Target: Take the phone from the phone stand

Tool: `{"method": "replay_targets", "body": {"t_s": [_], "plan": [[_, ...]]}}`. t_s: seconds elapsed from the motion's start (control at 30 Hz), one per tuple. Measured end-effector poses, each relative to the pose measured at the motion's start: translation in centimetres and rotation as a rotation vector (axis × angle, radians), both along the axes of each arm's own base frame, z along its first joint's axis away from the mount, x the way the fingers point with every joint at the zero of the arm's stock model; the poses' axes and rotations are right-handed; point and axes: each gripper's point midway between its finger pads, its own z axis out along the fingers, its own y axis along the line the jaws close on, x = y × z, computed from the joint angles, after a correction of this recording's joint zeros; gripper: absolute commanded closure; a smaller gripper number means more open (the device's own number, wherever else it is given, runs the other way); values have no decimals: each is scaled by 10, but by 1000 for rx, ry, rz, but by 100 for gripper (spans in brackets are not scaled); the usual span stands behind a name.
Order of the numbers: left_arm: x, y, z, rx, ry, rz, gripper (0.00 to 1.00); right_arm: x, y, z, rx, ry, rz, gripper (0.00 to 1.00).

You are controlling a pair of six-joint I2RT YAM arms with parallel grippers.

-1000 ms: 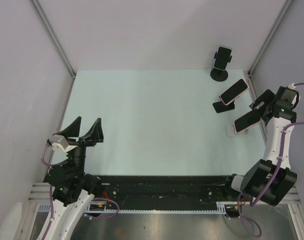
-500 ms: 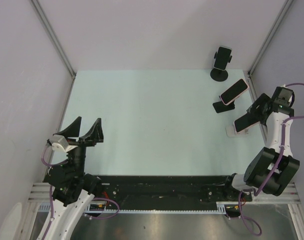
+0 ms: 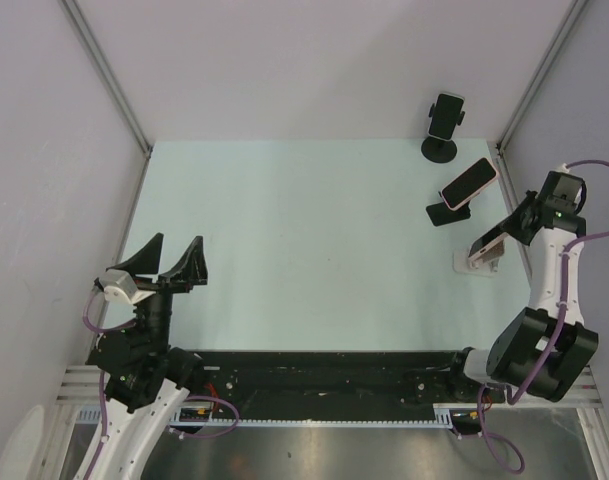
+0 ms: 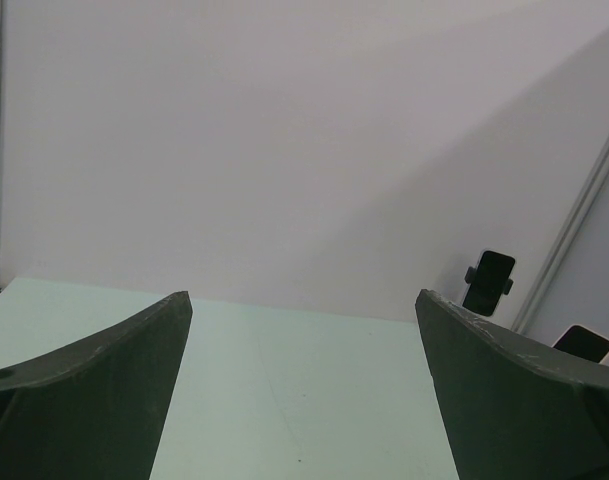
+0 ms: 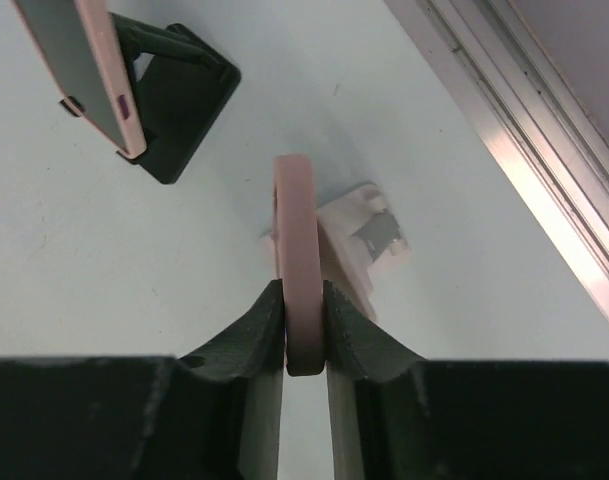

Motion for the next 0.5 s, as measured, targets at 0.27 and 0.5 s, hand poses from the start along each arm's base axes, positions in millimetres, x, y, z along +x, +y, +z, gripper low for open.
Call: {"method": "replay_targets", "body": {"t_s": [0.27, 0.5], "plan": [[6, -3, -5, 14, 25, -4, 0, -4, 19, 27, -130, -33, 62, 100], [16, -13, -16, 50, 73, -29, 0, -9, 41, 59, -258, -93, 137, 100]]}}
